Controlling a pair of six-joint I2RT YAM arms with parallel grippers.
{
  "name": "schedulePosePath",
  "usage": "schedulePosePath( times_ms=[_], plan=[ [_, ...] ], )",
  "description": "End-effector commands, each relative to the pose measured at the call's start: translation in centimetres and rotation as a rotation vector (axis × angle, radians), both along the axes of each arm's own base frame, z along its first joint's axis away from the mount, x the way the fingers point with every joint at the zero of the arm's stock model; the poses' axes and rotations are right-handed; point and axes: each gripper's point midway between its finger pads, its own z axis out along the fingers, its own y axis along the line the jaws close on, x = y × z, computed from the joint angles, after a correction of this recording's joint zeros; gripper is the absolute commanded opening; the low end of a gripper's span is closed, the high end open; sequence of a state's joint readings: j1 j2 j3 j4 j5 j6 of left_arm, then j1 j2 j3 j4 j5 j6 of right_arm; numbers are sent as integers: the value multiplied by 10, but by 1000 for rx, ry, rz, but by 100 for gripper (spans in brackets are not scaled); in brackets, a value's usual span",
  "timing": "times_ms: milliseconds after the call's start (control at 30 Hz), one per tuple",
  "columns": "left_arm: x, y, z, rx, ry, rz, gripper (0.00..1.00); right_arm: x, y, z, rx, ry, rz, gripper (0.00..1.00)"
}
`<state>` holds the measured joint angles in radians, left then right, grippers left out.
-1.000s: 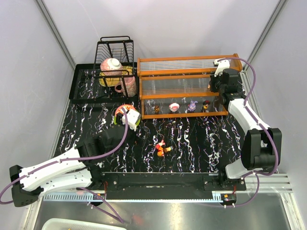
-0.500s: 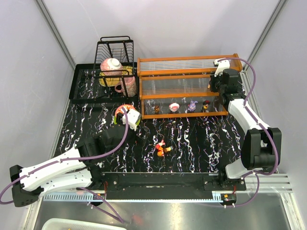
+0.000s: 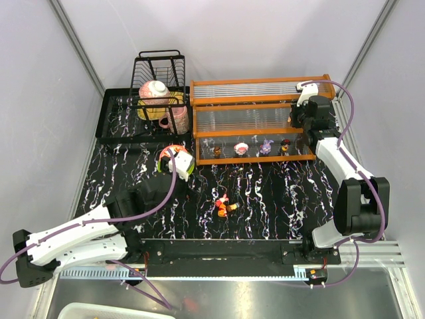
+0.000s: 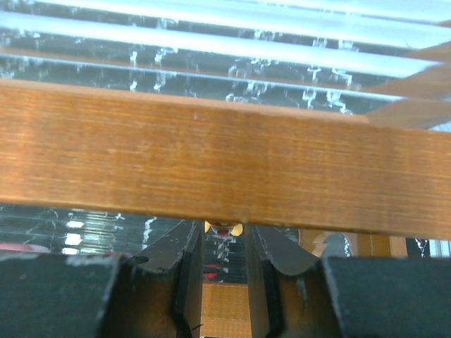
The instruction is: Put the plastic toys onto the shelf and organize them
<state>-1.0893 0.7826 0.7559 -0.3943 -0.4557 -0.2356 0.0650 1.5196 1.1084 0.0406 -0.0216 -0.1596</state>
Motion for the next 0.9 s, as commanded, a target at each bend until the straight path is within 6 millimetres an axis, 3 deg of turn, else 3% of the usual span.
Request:
schedulePosePath(
  times_ms=[0, 133, 867],
  plan=[
    [2, -3, 20, -68, -37, -2, 99, -7, -1, -4, 17, 27, -1, 23],
    [2, -2, 22, -75, -38, -2, 99, -8, -2, -2, 21, 24, -9, 31],
    [0, 1, 26, -97, -41, 5, 99, -8, -2, 9, 35, 1, -19, 51]
  ],
)
